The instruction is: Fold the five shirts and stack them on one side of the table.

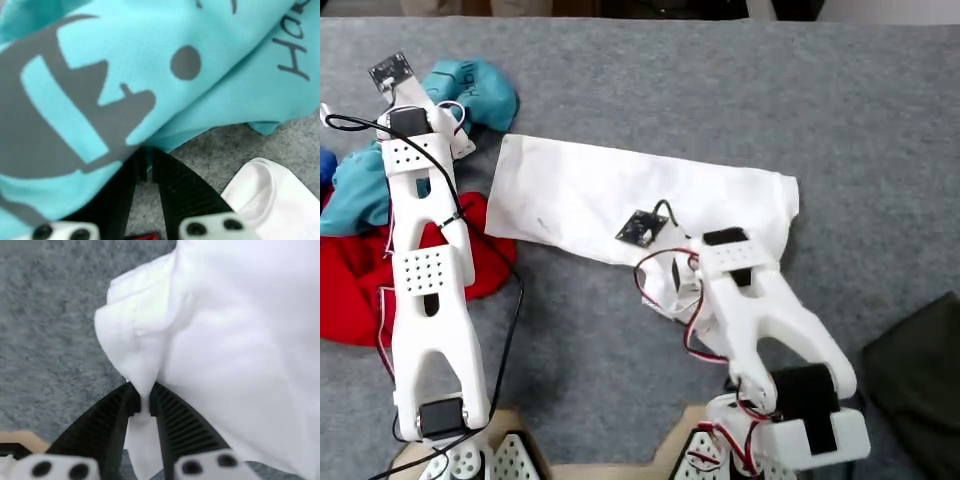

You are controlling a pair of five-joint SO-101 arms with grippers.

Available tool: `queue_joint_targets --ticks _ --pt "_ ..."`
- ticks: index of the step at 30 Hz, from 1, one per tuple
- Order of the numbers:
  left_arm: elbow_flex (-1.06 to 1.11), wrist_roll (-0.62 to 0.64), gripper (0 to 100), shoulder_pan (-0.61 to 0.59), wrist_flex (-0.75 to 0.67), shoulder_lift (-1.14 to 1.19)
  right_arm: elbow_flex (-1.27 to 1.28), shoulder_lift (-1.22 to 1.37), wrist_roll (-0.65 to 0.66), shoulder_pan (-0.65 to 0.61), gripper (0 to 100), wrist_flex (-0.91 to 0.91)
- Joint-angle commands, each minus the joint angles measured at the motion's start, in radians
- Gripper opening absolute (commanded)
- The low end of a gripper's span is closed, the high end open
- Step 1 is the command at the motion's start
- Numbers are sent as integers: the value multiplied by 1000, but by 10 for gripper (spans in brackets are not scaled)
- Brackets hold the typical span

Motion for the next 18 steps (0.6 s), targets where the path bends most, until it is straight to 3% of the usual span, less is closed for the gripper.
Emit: queue_joint_targets --ticks 1,10,18 --pt "-43 -3 45 8 3 -13 -61 12 -11 42 4 44" --pt "-43 -3 45 8 3 -13 -401 30 -8 85 4 198" --pt "-43 -3 45 8 3 -13 -746 263 64 134 4 262"
